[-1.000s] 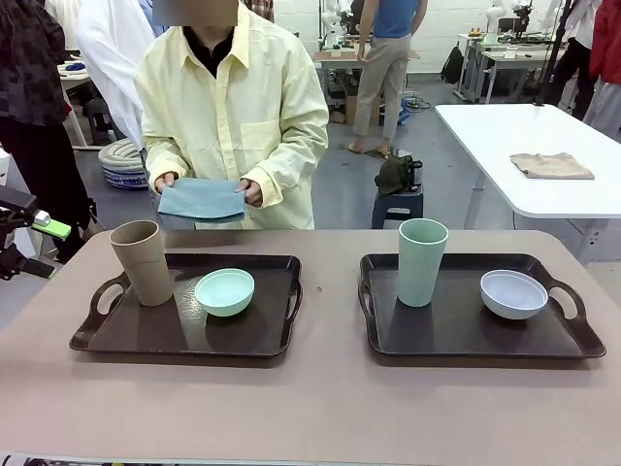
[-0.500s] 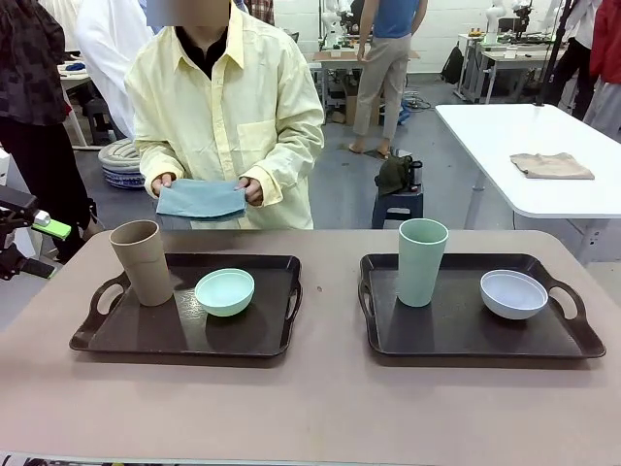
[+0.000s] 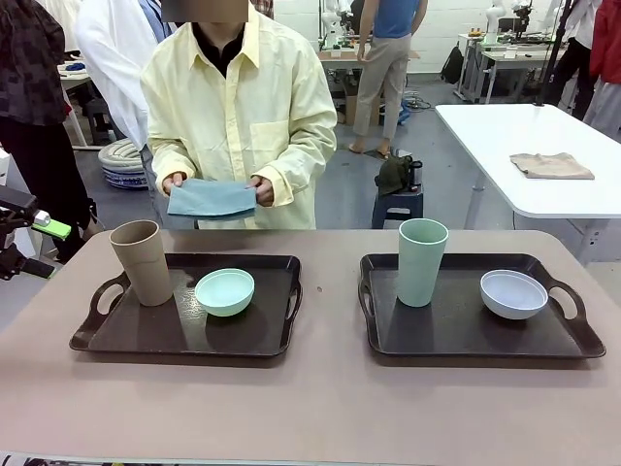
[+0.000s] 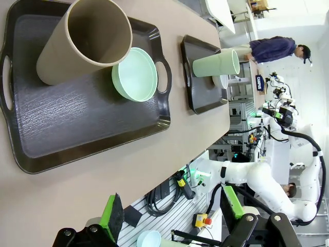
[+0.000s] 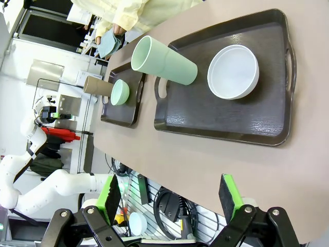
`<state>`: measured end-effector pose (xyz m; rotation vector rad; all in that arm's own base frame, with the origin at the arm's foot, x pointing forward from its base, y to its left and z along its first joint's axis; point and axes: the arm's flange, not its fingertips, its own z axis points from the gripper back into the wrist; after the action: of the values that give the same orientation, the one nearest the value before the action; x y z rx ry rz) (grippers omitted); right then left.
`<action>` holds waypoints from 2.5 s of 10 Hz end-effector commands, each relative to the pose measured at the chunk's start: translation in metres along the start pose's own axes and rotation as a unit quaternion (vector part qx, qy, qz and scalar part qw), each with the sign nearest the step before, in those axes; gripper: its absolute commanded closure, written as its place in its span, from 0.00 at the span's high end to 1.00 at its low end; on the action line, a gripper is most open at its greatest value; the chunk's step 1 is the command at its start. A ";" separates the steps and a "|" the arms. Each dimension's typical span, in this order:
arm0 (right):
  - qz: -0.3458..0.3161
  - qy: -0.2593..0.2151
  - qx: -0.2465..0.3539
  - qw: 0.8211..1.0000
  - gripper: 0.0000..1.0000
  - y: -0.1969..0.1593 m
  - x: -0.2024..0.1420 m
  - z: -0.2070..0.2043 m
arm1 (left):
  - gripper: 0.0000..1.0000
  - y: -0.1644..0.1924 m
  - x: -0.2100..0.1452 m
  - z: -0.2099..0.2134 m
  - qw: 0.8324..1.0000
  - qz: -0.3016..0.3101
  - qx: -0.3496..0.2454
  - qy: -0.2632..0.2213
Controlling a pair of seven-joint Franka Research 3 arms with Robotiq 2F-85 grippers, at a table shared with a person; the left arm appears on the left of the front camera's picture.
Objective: Set up a tray with a mat and arrange the tableware.
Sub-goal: Pick up the Picnic Bowl and Reusable plastic cup from the Handle tray in front of the human's position and hold them in the air.
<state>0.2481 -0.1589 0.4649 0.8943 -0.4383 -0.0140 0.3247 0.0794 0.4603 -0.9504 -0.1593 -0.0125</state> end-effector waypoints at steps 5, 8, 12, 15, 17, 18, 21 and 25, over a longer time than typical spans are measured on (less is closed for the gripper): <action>0.025 -0.002 -0.015 1.000 1.00 0.017 0.003 -0.004 | 1.00 -0.009 -0.003 0.007 1.000 -0.017 0.022 -0.003; 0.141 -0.034 -0.125 0.981 1.00 0.103 0.017 -0.031 | 1.00 -0.054 -0.017 0.032 0.977 -0.116 0.179 -0.008; 0.306 -0.027 -0.209 0.929 1.00 0.216 0.037 -0.120 | 1.00 -0.109 -0.003 0.064 0.929 -0.203 0.310 -0.016; 0.445 0.010 -0.166 0.880 1.00 0.269 0.046 -0.204 | 1.00 -0.138 0.013 0.087 0.902 -0.287 0.321 -0.031; 0.435 0.070 -0.181 0.879 1.00 0.281 0.045 -0.258 | 1.00 -0.144 0.020 0.091 0.895 -0.295 0.334 -0.022; 0.380 0.097 -0.216 0.894 1.00 0.289 0.043 -0.278 | 1.00 -0.140 0.023 0.095 0.895 -0.295 0.333 -0.017; 0.298 0.139 -0.223 0.918 1.00 0.301 0.045 -0.293 | 1.00 -0.126 0.025 0.103 0.911 -0.298 0.284 0.002; 0.369 0.108 -0.218 0.897 1.00 0.279 0.039 -0.298 | 1.00 -0.133 0.021 0.094 0.902 -0.286 0.322 -0.022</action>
<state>0.3511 0.2383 0.5349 0.2491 -0.4915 0.6387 0.3232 0.0815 0.6227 -0.2294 -0.4438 -0.4762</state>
